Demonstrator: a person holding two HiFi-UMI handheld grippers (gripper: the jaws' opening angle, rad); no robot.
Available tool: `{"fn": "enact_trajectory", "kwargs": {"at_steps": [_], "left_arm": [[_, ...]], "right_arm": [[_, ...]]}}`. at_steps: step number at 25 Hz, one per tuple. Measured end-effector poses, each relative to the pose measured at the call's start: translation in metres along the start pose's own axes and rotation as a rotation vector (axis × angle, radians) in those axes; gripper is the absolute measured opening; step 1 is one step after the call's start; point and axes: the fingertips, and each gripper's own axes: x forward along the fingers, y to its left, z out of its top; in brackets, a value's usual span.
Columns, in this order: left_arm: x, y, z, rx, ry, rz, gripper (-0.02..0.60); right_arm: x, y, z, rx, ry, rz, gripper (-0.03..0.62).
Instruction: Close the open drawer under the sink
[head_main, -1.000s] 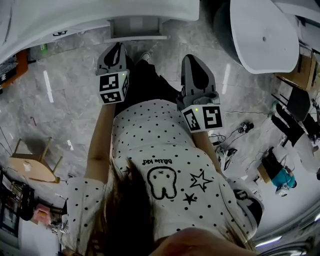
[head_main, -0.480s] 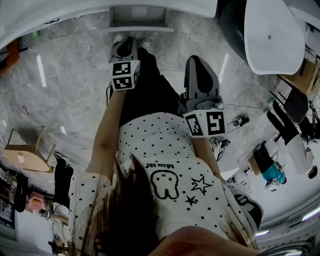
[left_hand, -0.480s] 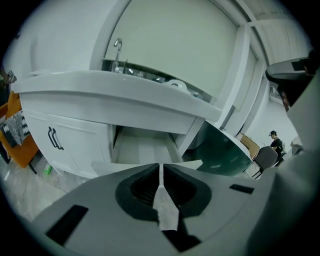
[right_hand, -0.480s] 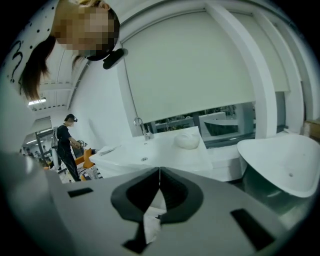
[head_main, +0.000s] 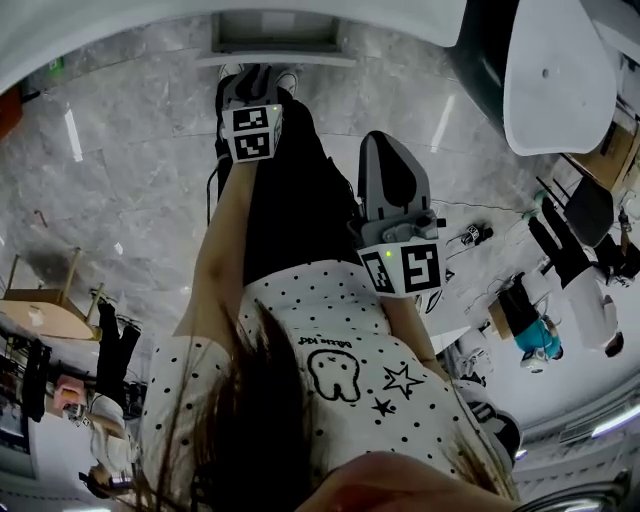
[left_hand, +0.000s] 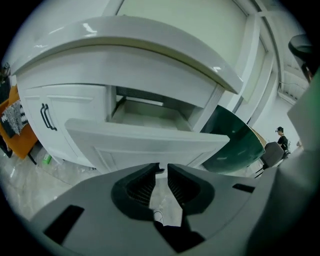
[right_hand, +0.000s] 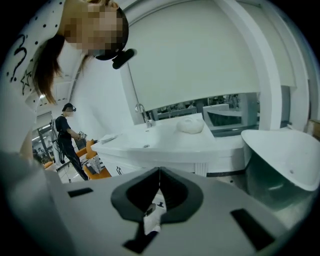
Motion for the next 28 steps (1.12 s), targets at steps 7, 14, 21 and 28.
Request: {"fn": "enact_trajectory", "kwargs": {"at_steps": [7,14,21,28], "left_arm": [[0.038,0.005,-0.025,-0.030,0.026,-0.020,0.095],[0.061,0.014,-0.030,0.038,0.020,-0.027,0.117],[0.078,0.010,-0.033,0.077,0.045,-0.063,0.146],[0.085,0.009,-0.029,0.050,0.022,-0.070,0.143]], "right_arm": [[0.014,-0.005,-0.035,0.030,0.063,0.003,0.014],[0.029,-0.006,-0.056,0.053,0.107,0.010,0.014],[0.036,0.000,-0.062,0.068,0.129,0.015,0.014],[0.039,-0.002,-0.065,0.075,0.135,0.005,0.014]]}}
